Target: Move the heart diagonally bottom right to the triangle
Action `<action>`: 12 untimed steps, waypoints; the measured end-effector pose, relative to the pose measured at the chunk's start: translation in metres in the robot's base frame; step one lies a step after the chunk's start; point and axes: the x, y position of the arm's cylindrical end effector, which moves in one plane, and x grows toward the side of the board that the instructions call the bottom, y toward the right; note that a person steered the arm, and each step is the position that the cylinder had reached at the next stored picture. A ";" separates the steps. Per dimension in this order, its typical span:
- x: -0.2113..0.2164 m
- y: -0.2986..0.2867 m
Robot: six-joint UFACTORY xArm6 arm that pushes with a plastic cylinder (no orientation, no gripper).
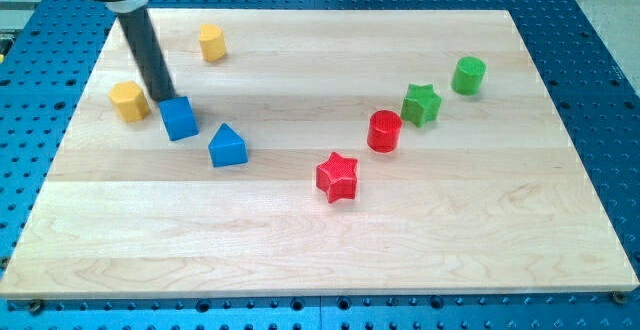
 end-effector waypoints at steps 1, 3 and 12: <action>-0.001 0.010; -0.041 0.132; -0.119 0.016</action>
